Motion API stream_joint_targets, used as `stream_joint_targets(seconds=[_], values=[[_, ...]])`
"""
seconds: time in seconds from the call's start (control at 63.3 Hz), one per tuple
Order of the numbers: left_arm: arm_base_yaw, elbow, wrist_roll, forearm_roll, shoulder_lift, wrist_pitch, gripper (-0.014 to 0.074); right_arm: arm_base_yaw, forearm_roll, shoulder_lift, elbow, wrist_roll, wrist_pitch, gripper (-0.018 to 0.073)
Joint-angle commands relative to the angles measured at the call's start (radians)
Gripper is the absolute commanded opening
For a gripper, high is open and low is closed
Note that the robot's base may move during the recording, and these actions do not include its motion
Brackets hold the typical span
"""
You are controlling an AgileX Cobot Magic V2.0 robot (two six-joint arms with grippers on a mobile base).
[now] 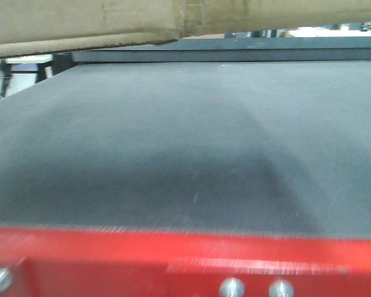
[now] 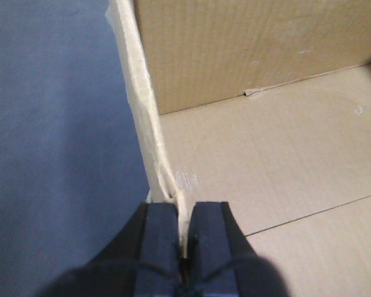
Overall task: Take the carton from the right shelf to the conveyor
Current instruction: 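Carry the carton with both grippers over the grey conveyor belt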
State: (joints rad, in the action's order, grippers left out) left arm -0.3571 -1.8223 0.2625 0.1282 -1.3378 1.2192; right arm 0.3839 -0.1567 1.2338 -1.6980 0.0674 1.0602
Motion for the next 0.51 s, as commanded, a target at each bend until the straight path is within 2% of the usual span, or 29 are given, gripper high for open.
stream_joint_targets(seconds=[0.0,0.489], values=[[0.001,-0.005,0.002,0.042,0.010,-0.046,-0.0018,-0.002,0.011,-0.018,-0.008,-0.016,-0.052,-0.0067],[0.001,-0.005,0.002,0.042,0.010,-0.216,-0.0018,-0.002,0.011,-0.018,-0.008,-0.016,-0.052,-0.0067]])
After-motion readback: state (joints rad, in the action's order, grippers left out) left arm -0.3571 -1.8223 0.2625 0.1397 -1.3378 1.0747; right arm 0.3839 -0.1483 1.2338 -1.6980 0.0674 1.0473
